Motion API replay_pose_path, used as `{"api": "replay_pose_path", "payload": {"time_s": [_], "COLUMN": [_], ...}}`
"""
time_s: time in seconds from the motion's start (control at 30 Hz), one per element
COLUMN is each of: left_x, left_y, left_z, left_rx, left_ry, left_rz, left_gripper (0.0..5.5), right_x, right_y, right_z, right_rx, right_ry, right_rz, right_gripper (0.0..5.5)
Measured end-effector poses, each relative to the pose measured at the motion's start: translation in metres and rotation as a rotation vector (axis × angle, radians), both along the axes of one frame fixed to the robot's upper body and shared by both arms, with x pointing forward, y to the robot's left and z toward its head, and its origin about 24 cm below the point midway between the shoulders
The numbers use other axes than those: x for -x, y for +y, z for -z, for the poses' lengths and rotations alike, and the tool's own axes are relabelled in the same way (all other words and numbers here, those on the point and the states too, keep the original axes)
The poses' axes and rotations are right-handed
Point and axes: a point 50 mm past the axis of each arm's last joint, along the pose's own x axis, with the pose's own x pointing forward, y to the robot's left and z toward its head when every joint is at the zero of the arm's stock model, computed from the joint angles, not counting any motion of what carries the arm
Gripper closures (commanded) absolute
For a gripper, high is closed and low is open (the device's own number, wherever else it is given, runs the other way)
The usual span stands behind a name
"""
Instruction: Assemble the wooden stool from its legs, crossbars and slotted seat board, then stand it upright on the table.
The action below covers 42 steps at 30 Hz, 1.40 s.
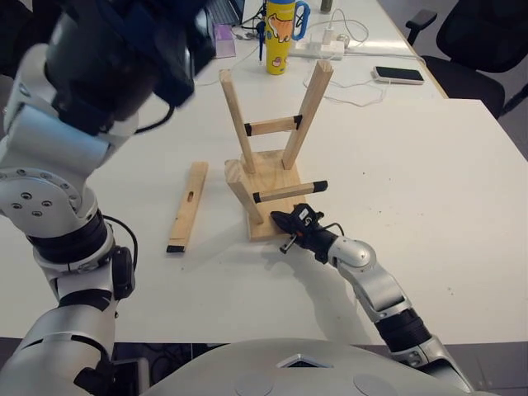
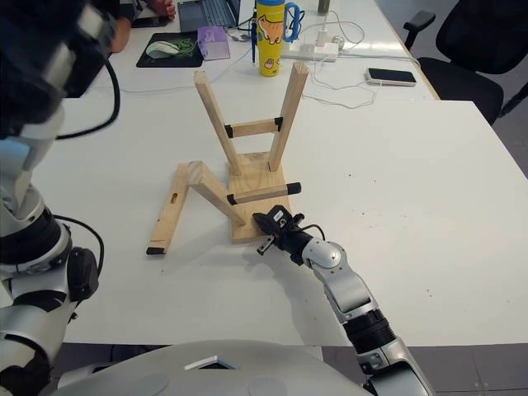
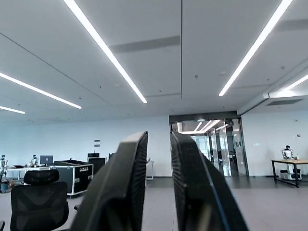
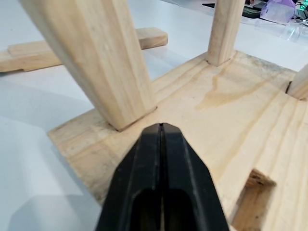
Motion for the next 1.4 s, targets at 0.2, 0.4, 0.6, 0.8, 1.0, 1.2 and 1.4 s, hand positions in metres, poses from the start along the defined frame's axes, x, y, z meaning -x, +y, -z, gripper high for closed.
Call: {"api": "replay_pose_path", "payload": {"time_s": [0.2, 0.4, 0.6, 0.8, 1.0, 1.2, 1.4], "left_x": [-0.009, -0.021, -0.030, -0.043, -0.039, -0.051, -0.065], "left_y": [-0.018, -0.039, -0.037, -0.024, 0.007, 0.061, 0.101], "left_z": [0.032, 0.137, 0.136, 0.103, 0.047, 0.046, 0.092], "left_rx": [-0.145, -0.728, -0.712, -0.476, -0.181, -0.193, -0.303], "left_ry": [0.096, 0.242, 0.117, 0.069, -0.021, 0.044, 0.235], "left_rz": [-0.032, -0.118, -0.207, -0.305, -0.414, -0.653, -0.923], "left_gripper": [5.48, 5.48, 5.48, 5.48, 5.48, 5.48, 4.62], "right_x": [-0.002, -0.002, -0.005, -0.006, 0.007, 0.023, 0.050], "right_y": [0.001, 0.003, 0.005, 0.003, -0.009, -0.011, -0.028], "right_z": [0.002, 0.001, 0.003, 0.003, 0.001, -0.028, -0.010], "right_rx": [-0.002, -0.003, 0.007, 0.008, -0.130, -0.281, -0.149], "right_ry": [-0.004, -0.018, -0.019, -0.047, -0.109, -0.094, 0.151], "right_rz": [-0.001, -0.009, -0.006, 0.011, 0.027, -0.120, -0.308], "right_gripper": [5.50, 5.50, 5.50, 5.50, 5.50, 5.50, 5.50]}}
